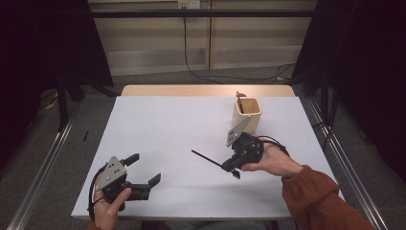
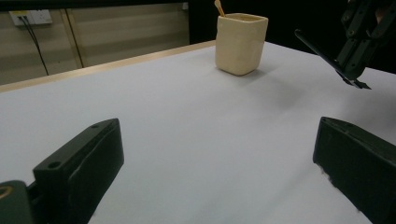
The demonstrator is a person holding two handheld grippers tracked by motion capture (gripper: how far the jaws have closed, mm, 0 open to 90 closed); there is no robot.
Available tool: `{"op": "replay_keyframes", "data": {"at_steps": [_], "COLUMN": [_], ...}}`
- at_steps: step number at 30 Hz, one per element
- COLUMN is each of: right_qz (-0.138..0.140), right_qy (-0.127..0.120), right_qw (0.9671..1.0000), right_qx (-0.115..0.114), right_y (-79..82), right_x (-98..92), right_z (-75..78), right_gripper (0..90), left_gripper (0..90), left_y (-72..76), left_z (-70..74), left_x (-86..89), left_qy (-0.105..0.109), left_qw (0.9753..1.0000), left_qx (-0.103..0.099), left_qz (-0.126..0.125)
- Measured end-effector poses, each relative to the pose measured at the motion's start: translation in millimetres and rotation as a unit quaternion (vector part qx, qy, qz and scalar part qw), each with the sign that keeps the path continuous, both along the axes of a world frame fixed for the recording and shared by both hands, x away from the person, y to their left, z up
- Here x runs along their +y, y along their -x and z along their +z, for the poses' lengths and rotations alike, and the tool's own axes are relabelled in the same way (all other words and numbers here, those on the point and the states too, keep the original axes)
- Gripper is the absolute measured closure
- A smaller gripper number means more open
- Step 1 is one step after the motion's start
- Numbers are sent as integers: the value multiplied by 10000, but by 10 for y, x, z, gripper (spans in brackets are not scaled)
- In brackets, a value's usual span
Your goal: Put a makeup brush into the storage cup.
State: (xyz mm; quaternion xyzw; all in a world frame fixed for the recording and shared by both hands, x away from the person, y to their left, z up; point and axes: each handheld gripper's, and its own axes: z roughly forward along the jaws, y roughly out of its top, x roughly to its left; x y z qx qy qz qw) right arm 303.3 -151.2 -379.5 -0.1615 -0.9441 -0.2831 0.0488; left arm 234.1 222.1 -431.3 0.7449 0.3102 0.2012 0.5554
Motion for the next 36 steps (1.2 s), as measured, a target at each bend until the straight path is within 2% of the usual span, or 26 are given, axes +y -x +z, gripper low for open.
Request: {"op": "replay_keyframes", "data": {"at_steps": [2,4,9,16,19,22,24,26,28,32,33,35,36], "right_qz": [42,124,257,306,297,468,539,584,667,679,701,704,740], "right_qy": [150,339,714,1152,1324,1469,1518,1655,1706,1697,1638,1618,1556], "right_qw": [9999,9992,9969,9926,9907,9880,9869,9845,9831,9832,9840,9843,9850], "right_qx": [2,-176,-216,-219,-126,-94,-66,-60,-51,-19,-89,-74,-107], "right_y": [-6,0,27,5,-15,-39,-51,-53,-60,-51,-48,-23,-20], "right_x": [1,7,34,57,58,54,58,71,81,106,107,118,119], "right_z": [12,17,26,2,-38,-67,-83,-109,-133,-149,-149,-135,-132], "right_gripper": [864,864,864,864,865,864,865,864,865,865,865,865,865], "left_gripper": [18,18,18,18,18,18,18,18,18,19,24,26,23], "left_y": [1,1,2,-5,-10,-10,-9,-7,-8,10,25,59,74], "left_z": [0,-1,-4,-9,-9,-13,-8,-3,-1,60,101,184,209], "left_x": [-3,-3,-7,-21,-17,-24,-17,-8,-5,17,25,45,55], "left_qy": [3,-2,-4,-33,-49,-27,-86,-71,-50,-14,0,-33,64], "left_qw": [10000,10000,10000,10000,10000,9998,9999,9998,9999,9999,9998,9998,9998], "left_qx": [2,3,-8,41,41,124,93,116,123,132,68,-90,-129], "left_qz": [-15,-17,-20,-66,-75,-119,-103,-114,-99,-101,-166,-199,-165]}}
